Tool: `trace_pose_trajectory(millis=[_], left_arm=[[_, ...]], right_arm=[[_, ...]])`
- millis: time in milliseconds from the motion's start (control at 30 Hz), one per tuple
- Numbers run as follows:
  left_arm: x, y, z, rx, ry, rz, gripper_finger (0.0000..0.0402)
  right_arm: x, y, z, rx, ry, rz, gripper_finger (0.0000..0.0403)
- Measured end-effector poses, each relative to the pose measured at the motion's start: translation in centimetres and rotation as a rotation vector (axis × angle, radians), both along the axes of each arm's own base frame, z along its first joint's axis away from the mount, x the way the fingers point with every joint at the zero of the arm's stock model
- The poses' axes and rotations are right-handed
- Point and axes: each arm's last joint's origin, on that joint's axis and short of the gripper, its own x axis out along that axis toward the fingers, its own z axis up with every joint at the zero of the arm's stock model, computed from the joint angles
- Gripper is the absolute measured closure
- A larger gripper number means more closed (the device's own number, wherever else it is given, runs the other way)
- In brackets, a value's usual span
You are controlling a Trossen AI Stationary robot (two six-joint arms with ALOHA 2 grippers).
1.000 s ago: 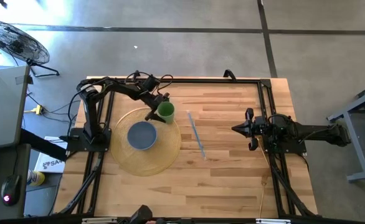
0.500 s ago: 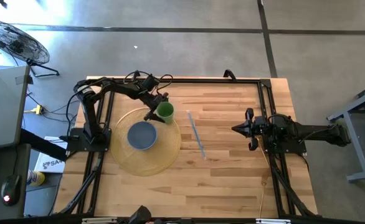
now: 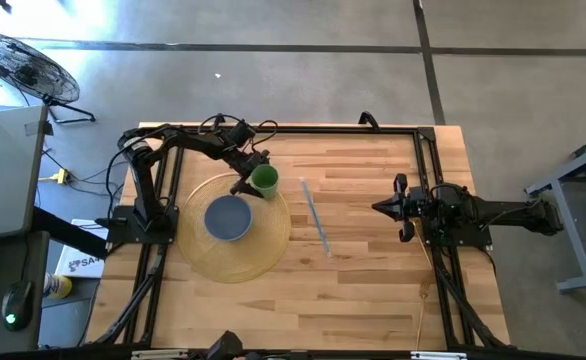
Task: Pick & Place Utensil
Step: Put the green cup to the top right of the blue bowl on the brown mat
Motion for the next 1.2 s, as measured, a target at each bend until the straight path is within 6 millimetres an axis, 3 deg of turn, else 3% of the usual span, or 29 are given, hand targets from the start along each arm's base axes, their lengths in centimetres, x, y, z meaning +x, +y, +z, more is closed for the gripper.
trace_pose_trajectory(millis=[1200], left_arm=[[-0.9, -0.5, 2.1, 0.069, 0.096, 0.061, 0.0015]], right_arm=[[0.0, 0.0, 0.0, 0.0, 0.0, 0.0, 0.0402]])
